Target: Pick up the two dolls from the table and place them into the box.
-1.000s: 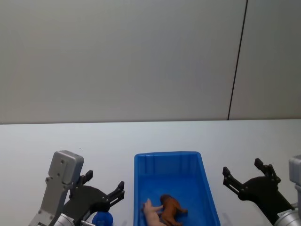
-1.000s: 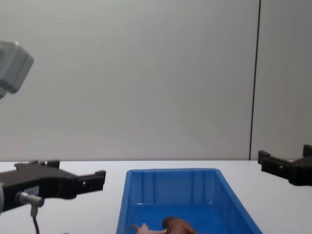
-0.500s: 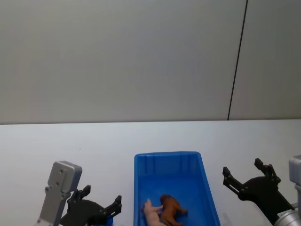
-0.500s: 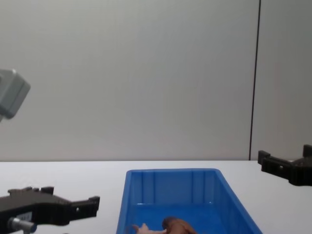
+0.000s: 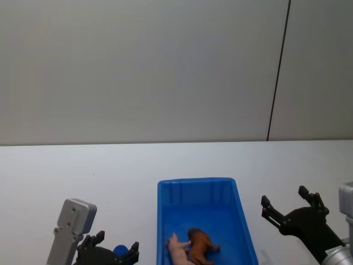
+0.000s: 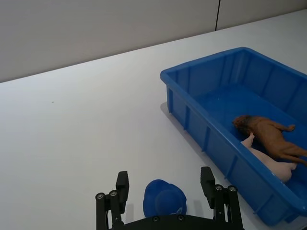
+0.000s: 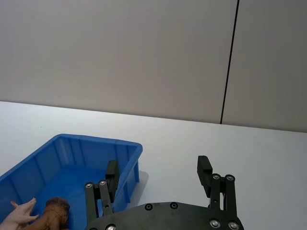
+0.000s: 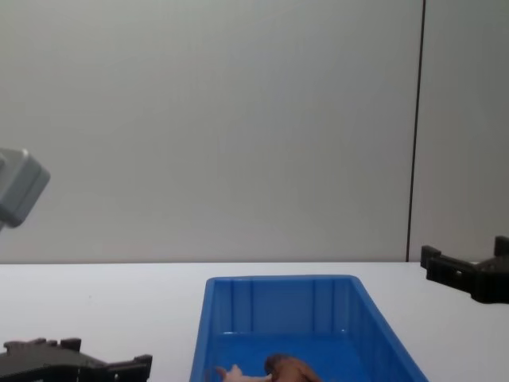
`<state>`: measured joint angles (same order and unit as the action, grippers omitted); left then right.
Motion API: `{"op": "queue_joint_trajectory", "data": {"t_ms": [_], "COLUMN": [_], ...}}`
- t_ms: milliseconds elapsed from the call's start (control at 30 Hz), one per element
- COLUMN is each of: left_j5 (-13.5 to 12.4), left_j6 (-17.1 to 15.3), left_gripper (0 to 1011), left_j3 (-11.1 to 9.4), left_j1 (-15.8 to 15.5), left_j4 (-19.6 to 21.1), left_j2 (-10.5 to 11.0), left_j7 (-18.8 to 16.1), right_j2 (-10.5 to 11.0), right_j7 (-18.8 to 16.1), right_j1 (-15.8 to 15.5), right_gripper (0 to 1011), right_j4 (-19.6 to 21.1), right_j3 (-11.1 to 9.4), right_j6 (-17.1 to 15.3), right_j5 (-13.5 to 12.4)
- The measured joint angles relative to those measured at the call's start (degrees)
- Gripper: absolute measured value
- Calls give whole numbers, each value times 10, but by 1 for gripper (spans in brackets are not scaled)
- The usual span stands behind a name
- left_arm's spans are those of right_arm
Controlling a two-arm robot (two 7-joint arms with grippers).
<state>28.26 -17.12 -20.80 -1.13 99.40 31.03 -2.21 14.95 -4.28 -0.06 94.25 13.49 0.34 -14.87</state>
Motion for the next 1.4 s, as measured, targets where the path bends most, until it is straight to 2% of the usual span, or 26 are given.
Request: {"op": "queue_joint_trajectory", "data": {"t_ms": [167,200,300,333,533,567,767,1100,1400], "left_j5": [-1,-1,-3,-3,-7,-7,-13,-26,-43], "left_j6": [-7,-9,-12,-13,-18,-19,-21,-18,13], "left_gripper": [862,800,746,686,532,474,290,218,176], "left_j3": [0,0,0,0,-1,-1,-2,0,6], "left_j1": [0,0,0,-1,-3,-4,-6,-8,-13], "left_j4": [-6,-8,-11,-14,-25,-26,-34,-37,-23], "left_j2": [-2,-2,-3,-4,-8,-8,-11,-13,-13], "left_j7": [4,7,11,14,25,27,33,34,31], "right_j2": [0,0,0,0,0,0,0,0,0], "right_j7": [0,0,0,0,0,0,0,0,0], "right_j1": [0,0,0,0,0,0,0,0,0], "right_gripper": [1001,1001,1001,1001,1001,1001,1001,1001,1001], "right_j4": [0,0,0,0,0,0,0,0,0], "right_j3": [0,0,0,0,0,0,0,0,0], "right_j6": [0,0,0,0,0,0,0,0,0], "right_j5": [0,0,0,0,0,0,0,0,0]}}
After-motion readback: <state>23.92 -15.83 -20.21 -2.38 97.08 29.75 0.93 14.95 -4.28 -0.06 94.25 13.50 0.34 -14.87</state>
